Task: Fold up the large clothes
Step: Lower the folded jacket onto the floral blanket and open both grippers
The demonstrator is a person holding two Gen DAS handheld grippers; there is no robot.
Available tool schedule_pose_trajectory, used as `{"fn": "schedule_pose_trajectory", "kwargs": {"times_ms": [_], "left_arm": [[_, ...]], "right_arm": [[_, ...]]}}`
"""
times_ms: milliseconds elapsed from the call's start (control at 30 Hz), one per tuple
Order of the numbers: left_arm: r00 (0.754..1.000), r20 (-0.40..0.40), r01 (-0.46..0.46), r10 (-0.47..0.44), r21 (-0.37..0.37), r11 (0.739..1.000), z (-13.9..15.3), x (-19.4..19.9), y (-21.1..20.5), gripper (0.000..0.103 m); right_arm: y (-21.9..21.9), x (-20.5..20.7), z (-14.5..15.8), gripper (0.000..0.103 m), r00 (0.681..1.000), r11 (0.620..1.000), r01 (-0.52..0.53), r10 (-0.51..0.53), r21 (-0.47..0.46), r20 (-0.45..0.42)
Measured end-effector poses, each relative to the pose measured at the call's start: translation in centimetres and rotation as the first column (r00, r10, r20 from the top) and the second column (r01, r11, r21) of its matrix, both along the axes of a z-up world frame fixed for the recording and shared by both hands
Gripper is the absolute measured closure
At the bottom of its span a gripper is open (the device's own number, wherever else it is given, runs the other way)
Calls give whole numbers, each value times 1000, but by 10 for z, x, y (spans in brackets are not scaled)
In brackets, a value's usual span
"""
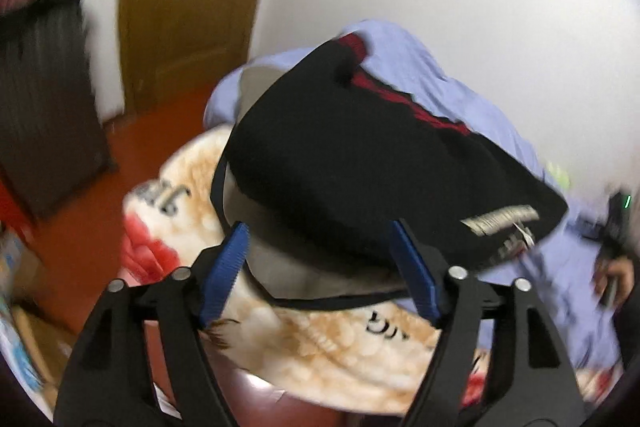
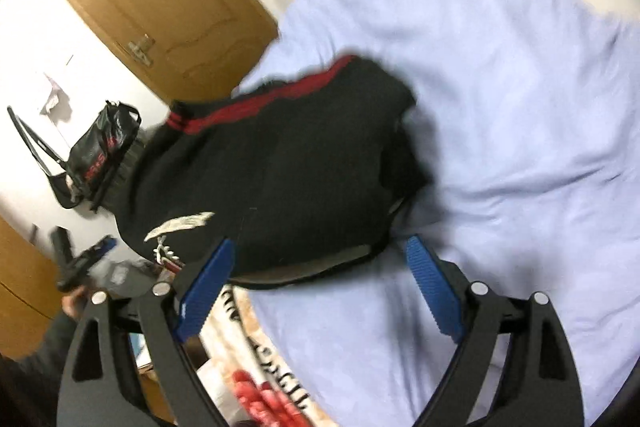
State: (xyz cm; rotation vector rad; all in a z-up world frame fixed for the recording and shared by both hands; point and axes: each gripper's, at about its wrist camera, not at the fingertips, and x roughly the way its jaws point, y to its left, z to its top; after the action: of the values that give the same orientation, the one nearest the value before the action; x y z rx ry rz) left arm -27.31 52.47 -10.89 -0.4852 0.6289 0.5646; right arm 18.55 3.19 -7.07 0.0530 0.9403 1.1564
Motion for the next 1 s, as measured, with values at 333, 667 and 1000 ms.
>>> {"fn": "schedule_pose_trajectory", "kwargs": {"times_ms": [333, 667, 1000], "left_arm": [[975, 14, 218, -223, 160, 963, 52, 93, 34, 41], [990, -68, 121, -126, -73, 990, -41, 114, 84, 67], [987, -59, 141, -148, -106, 984, -13, 112, 48, 46]], "right_arm": [[47, -29, -5, 76, 995, 998, 27, -22, -48, 102], [89, -5, -88, 77, 992, 975, 102, -113, -197, -50], [80, 0, -54, 65, 990, 970, 66, -93, -232, -104]]}}
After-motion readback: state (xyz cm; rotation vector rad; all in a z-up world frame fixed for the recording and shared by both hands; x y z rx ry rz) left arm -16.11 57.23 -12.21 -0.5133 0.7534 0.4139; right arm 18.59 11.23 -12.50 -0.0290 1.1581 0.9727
